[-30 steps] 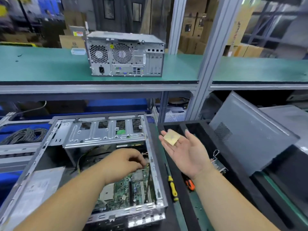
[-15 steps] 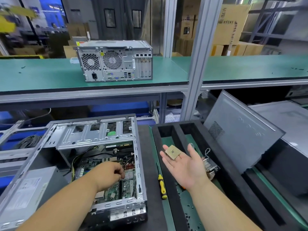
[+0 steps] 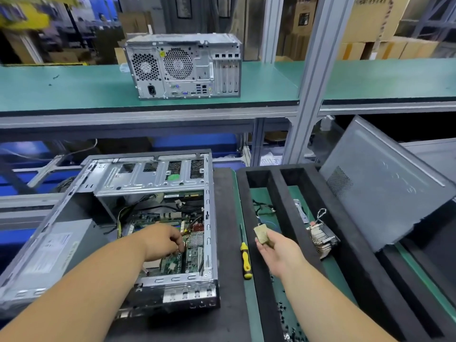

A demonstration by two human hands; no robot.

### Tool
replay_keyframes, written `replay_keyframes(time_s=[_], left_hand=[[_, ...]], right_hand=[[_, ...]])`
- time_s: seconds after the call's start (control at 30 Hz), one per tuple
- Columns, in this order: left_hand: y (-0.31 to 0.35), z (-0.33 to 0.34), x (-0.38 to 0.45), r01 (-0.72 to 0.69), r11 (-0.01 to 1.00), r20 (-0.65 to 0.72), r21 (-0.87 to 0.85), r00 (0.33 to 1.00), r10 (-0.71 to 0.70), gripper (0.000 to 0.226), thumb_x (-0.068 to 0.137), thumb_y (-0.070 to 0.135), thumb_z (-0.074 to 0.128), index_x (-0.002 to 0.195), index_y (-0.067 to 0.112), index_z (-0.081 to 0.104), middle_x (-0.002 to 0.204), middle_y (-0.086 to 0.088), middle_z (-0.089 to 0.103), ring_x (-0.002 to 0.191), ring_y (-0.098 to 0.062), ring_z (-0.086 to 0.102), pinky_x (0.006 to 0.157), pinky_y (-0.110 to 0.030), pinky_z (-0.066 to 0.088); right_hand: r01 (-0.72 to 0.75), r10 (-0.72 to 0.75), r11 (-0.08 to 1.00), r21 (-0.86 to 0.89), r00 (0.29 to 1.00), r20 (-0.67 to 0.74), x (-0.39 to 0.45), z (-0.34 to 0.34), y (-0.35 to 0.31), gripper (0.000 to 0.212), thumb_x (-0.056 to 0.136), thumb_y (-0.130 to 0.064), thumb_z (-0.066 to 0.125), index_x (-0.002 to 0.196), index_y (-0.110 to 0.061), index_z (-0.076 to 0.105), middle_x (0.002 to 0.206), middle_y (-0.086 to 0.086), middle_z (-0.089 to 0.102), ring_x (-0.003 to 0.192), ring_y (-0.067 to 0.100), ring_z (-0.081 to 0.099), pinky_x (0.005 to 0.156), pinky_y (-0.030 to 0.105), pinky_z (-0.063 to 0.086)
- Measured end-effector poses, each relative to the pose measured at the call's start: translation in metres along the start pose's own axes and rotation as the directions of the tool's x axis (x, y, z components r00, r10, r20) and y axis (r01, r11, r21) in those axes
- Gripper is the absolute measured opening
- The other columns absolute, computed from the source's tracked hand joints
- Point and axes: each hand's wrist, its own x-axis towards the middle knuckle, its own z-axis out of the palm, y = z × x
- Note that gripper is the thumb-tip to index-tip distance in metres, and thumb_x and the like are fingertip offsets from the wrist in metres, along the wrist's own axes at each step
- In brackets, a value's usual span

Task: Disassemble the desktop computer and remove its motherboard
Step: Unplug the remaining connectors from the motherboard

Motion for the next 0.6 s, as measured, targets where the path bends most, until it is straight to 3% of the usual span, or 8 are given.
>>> replay_keyframes(time_s=[0.1, 0.23, 0.37, 0.43, 0.6], left_hand=[[-0.001, 0.001, 0.000, 0.003, 0.999, 0.008, -0.038, 1.000, -0.003, 0.024, 0.087, 0.009, 0.055, 0.084, 0.025, 0.072, 0.085, 0.014, 0.069, 0.086, -0.005, 0.065, 0.085, -0.025, 0.052], [-0.003, 0.000, 0.003, 0.015, 0.999, 0.037, -0.037, 0.999, -0.013, 0.023, 0.087, 0.008, 0.054, 0.089, 0.021, 0.073, 0.081, 0.017, 0.068, 0.082, -0.005, 0.064, 0.084, -0.025, 0.052], [-0.006, -0.001, 0.006, 0.031, 0.999, 0.062, -0.024, 0.998, -0.029, 0.027, 0.087, 0.009, 0.053, 0.084, 0.028, 0.071, 0.079, 0.020, 0.066, 0.078, 0.001, 0.062, 0.082, -0.022, 0.050], [-0.008, -0.001, 0.008, 0.040, 0.999, 0.064, -0.034, 0.997, -0.038, 0.029, 0.086, 0.010, 0.053, 0.080, 0.032, 0.070, 0.078, 0.020, 0.067, 0.077, 0.002, 0.062, 0.081, -0.021, 0.050], [-0.013, 0.000, 0.012, 0.038, 0.999, 0.065, -0.037, 0.997, -0.035, 0.028, 0.084, 0.011, 0.055, 0.076, 0.034, 0.068, 0.078, 0.016, 0.069, 0.079, -0.003, 0.064, 0.084, -0.026, 0.053]], right_hand=[[-0.027, 0.017, 0.986, -0.167, 0.998, -0.061, 0.013, -0.002, -0.001, 0.011, 0.095, -0.005, 0.057, 0.104, 0.001, 0.060, 0.097, 0.018, 0.067, 0.087, 0.028, 0.067, 0.078, 0.033, 0.053], [-0.032, -0.057, 0.912, -0.409, 0.977, -0.204, 0.033, 0.004, -0.001, 0.004, 0.092, -0.009, 0.062, 0.093, -0.005, 0.062, 0.087, 0.009, 0.064, 0.075, 0.018, 0.062, 0.060, 0.025, 0.049], [0.000, -0.131, 0.861, -0.509, 0.966, -0.222, 0.056, 0.020, -0.007, 0.014, 0.093, -0.004, 0.056, 0.079, -0.006, 0.059, 0.070, 0.008, 0.060, 0.060, 0.016, 0.054, 0.063, 0.026, 0.047], [0.055, -0.196, 0.831, -0.553, 0.960, -0.199, 0.065, 0.029, -0.009, 0.012, 0.091, 0.000, 0.055, 0.082, -0.006, 0.059, 0.067, 0.009, 0.059, 0.059, 0.017, 0.054, 0.062, 0.025, 0.047], [0.170, -0.270, 0.770, -0.615, 0.960, -0.073, 0.080, 0.042, -0.006, 0.016, 0.090, 0.004, 0.052, 0.096, -0.009, 0.060, 0.077, 0.009, 0.065, 0.073, 0.021, 0.064, 0.087, 0.038, 0.055]])
